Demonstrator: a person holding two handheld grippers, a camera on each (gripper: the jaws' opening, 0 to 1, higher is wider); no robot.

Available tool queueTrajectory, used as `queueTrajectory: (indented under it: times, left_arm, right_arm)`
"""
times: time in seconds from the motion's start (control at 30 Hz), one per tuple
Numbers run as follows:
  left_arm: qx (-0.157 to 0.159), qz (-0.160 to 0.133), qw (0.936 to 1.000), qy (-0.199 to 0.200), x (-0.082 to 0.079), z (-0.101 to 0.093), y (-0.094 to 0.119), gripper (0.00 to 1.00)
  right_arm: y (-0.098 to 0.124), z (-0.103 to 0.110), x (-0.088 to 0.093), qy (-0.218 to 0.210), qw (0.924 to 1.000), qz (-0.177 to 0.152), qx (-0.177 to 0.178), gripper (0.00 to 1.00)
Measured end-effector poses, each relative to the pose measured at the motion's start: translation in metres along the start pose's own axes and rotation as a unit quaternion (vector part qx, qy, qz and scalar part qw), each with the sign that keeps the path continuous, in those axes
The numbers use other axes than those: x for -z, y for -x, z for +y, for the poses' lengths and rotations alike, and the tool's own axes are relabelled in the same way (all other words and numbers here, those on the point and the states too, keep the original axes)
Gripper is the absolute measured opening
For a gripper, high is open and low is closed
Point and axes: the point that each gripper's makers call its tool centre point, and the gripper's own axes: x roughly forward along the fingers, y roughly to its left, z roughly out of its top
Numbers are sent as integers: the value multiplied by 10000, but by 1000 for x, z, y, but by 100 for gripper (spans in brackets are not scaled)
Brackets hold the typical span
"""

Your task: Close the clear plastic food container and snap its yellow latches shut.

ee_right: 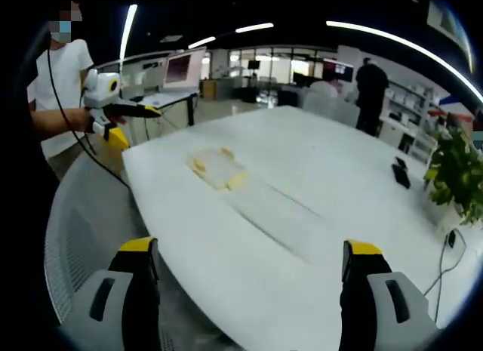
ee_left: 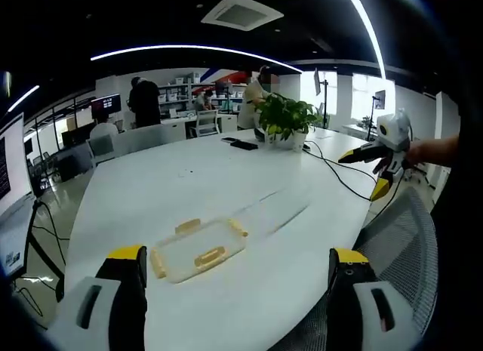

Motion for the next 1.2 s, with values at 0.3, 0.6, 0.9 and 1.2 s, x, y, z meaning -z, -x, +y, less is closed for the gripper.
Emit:
queueTrajectory:
  times: [0.3,0.6,0.9,1.2]
  left_arm:
    - [28,-5,10000,-40,-6,-6,1,99]
    - [56,7,10000,-56,-8,-9,0,99]
    - [65,9,10000,-59,-11,-12,1,99]
    - [49,10,10000,-49,-8,-8,1,99]
  right_arm:
    - [1,-1,-1,33,10000,6,-6,100]
    - [2,-3,0,53,10000,32,7,100]
    - [2,-3,-1,49,10000,29,11,100]
    - [2,-3,-1,37,10000,19,19,100]
